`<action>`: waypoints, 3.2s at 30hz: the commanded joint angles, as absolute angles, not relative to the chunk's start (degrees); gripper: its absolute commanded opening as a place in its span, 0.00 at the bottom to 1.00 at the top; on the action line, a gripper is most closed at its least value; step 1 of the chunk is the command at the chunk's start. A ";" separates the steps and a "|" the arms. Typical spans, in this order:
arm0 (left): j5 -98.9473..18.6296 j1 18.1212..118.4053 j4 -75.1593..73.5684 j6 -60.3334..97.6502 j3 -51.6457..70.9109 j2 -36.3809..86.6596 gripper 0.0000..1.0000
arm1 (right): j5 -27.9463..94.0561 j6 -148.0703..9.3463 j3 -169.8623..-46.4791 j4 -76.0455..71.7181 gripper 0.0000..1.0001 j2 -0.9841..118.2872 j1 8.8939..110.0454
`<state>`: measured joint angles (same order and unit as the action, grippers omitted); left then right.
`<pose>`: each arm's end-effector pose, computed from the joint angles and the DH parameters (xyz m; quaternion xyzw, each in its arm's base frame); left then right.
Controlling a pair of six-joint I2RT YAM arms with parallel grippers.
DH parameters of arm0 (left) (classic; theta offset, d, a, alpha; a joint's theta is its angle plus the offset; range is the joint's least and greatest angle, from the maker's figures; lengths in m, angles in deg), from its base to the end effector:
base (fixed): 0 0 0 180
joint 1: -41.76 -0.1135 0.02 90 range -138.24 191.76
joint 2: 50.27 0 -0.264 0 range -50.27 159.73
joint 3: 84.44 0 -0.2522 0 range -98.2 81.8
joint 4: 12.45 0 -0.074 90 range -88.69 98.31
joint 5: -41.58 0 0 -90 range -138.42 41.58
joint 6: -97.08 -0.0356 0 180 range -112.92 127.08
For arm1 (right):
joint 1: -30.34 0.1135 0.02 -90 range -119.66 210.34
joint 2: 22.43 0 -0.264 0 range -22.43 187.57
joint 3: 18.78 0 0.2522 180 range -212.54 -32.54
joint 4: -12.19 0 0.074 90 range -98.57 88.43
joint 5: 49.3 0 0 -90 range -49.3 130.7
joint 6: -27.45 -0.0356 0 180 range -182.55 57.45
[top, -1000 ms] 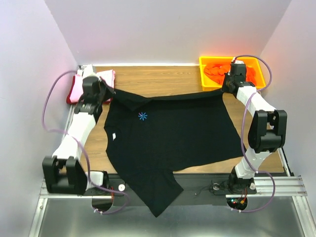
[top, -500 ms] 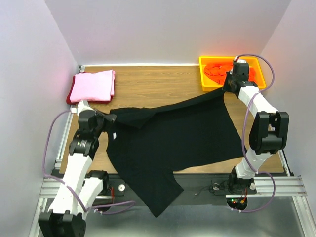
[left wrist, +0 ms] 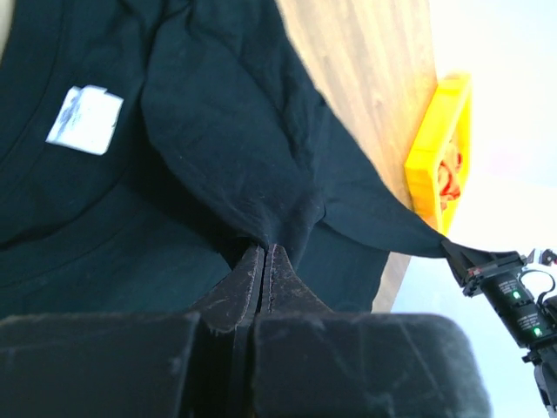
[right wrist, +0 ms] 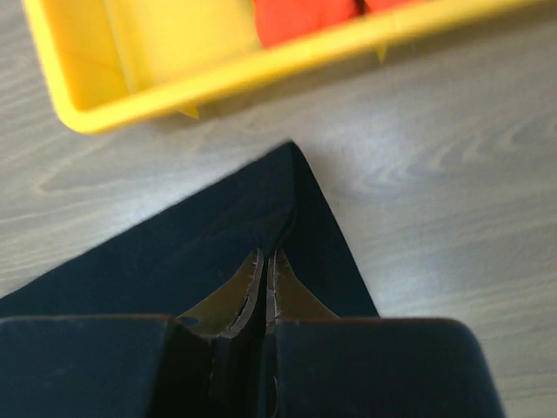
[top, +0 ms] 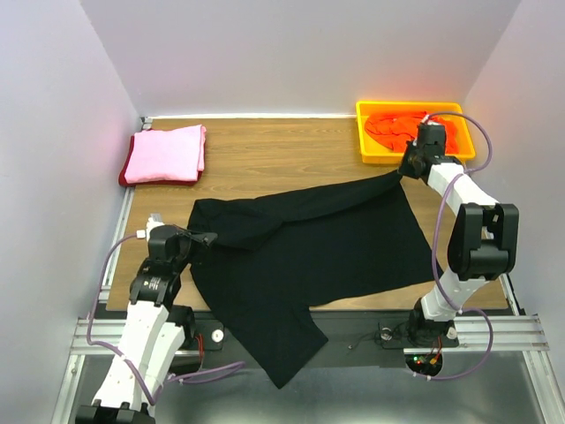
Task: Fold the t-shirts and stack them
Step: Fold the tshirt
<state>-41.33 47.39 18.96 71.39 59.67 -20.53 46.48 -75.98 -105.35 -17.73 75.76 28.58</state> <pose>0.1393 -0.0181 0.2248 -0.3842 0.7511 -0.3491 0.4080 0.3862 -0.0155 0.2514 0.1409 0.9000 -0.0041 0.4124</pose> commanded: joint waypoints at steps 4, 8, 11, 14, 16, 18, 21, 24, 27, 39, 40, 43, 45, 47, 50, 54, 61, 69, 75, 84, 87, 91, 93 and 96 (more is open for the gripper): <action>-41.74 47.56 20.47 74.75 62.63 -23.45 0.00 | 46.94 -83.19 -101.45 -17.56 0.02 74.07 26.13; -42.00 47.48 21.96 76.42 64.13 -26.44 0.13 | 46.06 -85.31 -99.42 -18.09 0.09 75.39 24.63; -42.18 47.56 23.02 75.73 63.96 -27.76 0.44 | 46.85 -87.24 -98.89 -19.23 0.18 75.74 24.37; -43.49 47.48 24.24 72.57 61.25 -27.59 0.61 | 48.08 -88.65 -99.16 -21.51 0.41 75.31 24.37; -45.07 47.48 25.83 70.11 57.57 -27.16 0.69 | 48.95 -89.00 -100.12 -23.35 0.52 74.52 24.37; -47.97 47.56 27.14 66.15 53.88 -26.10 0.70 | 48.44 -89.18 -100.91 -24.07 0.62 72.77 24.37; -52.90 47.56 26.71 60.88 51.14 -23.91 0.70 | 47.99 -90.23 -101.18 -24.24 0.64 70.65 24.37; -53.61 47.56 22.33 56.22 49.28 -18.73 0.72 | 44.49 -90.06 -102.23 -23.98 0.63 69.77 24.37; -55.45 47.48 16.97 50.33 48.32 -10.83 0.73 | 37.91 -88.65 -104.34 -23.80 0.57 72.66 24.37; -57.30 45.55 -3.70 35.65 40.24 23.10 0.64 | 23.91 -87.34 -107.07 -18.62 0.40 82.33 24.37; -56.95 45.46 -4.66 35.47 38.32 24.69 0.63 | 24.08 -87.25 -107.24 -18.62 0.40 82.60 24.37; -55.10 45.28 -7.39 34.59 35.76 30.66 0.60 | 24.17 -87.42 -107.86 -18.27 0.40 83.65 24.37; -54.40 45.02 -8.09 34.15 34.61 33.04 0.60 | 23.56 -87.77 -107.86 -17.92 0.40 84.18 24.37; -53.96 44.93 -7.66 33.80 32.76 36.56 0.59 | 23.56 -88.65 -107.86 -17.48 0.40 84.88 24.37; -53.87 44.93 -7.04 35.02 31.71 38.85 0.56 | 23.38 -90.49 -108.65 -16.78 0.40 85.50 24.37; -55.89 44.84 -5.46 36.78 32.67 38.15 0.50 | 21.80 -94.78 -108.83 -15.55 0.40 86.03 24.37; -56.77 44.93 -3.79 38.72 36.44 33.68 0.57 | 19.43 -96.91 -106.54 -12.73 0.38 86.38 25.16; -58.80 44.93 -4.75 36.87 36.98 33.66 0.56 | 19.60 -95.24 -107.06 -12.03 0.37 87.17 25.25; -58.00 44.93 -5.63 37.40 35.04 38.24 0.45 | 20.22 -94.45 -107.95 -11.50 0.37 90.15 25.25; -62.30 44.14 -6.43 36.88 35.92 41.22 0.00 | 28.82 -95.50 -104.35 -11.15 0.26 91.74 22.26; -61.43 43.26 -5.64 36.09 33.91 43.51 0.00 | 30.67 -98.75 -101.28 -11.24 0.26 90.87 19.10; -61.08 43.34 -3.62 34.68 26.90 47.54 0.00 | 34.53 -102.53 -97.23 -11.24 0.26 88.58 16.46; -60.20 43.26 -2.74 33.89 23.98 49.39 0.00 | 36.38 -103.59 -95.82 -11.24 0.26 87.44 15.06; -57.57 43.52 -1.77 32.48 19.24 52.56 0.00 | 36.39 -102.98 -96.51 -11.32 0.26 86.91 14.09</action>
<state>-57.96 43.89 -2.75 35.55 24.42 51.27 27.70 -103.21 -97.53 -8.77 87.04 16.02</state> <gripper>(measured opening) 0.037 0.261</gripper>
